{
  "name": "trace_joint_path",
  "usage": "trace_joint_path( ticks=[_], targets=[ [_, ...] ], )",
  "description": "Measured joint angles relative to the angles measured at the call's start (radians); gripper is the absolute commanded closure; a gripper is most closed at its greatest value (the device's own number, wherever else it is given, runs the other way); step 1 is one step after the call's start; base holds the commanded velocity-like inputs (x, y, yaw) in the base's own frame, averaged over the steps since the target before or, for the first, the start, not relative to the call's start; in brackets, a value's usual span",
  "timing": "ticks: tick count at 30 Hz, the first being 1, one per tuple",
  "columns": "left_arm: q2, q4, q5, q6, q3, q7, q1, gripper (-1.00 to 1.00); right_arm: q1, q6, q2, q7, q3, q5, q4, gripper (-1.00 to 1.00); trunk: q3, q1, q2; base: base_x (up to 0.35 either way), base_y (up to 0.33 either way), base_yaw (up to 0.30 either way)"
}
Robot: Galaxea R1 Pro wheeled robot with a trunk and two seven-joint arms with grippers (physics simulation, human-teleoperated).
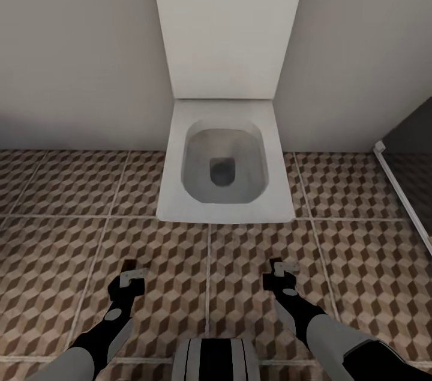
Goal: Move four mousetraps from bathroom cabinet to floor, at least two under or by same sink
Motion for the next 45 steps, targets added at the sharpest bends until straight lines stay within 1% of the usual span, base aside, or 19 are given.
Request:
trace_joint_path(
  ticks=[3, 7, 19, 33, 36, 38, 41, 45],
  targets=[
    [0.0, 0.0, 0.0, -0.001, 0.0, 0.0, 0.0, 1.0, 0.0, 0.0, 0.0, 0.0, 0.0, 0.0, 0.0, 1.0, 0.0, 0.0, 0.0, 0.29, 0.0, 0.0],
    [0.0, 0.0, 0.0, -0.003, 0.0, 0.0, 0.0, 1.0, 0.0, 0.0, 0.0, 0.0, 0.0, 0.0, 0.0, 1.0, 0.0, 0.0, 0.0, 0.108, 0.0, 0.0],
    [-0.001, 0.001, -0.001, -0.002, 0.0, 0.0, 0.0, 1.0, 0.0, 0.0, -0.002, 0.0, 0.0, 0.0, 0.0, 1.0, 0.0, 0.001, 0.0, 0.012, 0.0, 0.0],
    [0.002, 0.002, -0.001, -0.002, 0.0, 0.0, 0.0, 1.0, 0.0, 0.001, -0.017, 0.0, -0.002, -0.001, 0.0, 1.0, 0.0, 0.001, 0.0, 0.0, 0.0, 0.0],
    [0.002, 0.004, -0.001, -0.002, 0.0, 0.0, 0.0, 1.0, 0.0, 0.001, -0.02, 0.0, -0.002, -0.011, 0.0, 1.0, 0.0, 0.001, 0.0, 0.009, 0.0, 0.0],
    [0.002, 0.006, -0.001, 0.0, 0.0, 0.0, 0.0, 1.0, 0.0, 0.001, -0.032, 0.0, -0.002, -0.028, 0.0, 1.0, 0.0, 0.0, 0.0, 0.127, 0.0, 0.0],
    [0.003, 0.007, -0.001, 0.0, 0.0, 0.0, 0.0, 1.0, 0.0, 0.001, -0.042, 0.0, -0.002, -0.039, 0.0, 1.0, 0.0, 0.0, 0.0, 0.227, 0.0, 0.0],
    [0.004, 0.006, -0.001, -0.001, 0.0, -0.001, 0.0, 1.0, 0.0, 0.001, -0.047, 0.0, -0.001, -0.045, 0.0, 1.0, 0.0, 0.0, 0.0, 0.294, 0.0, 0.0]
  ],
)
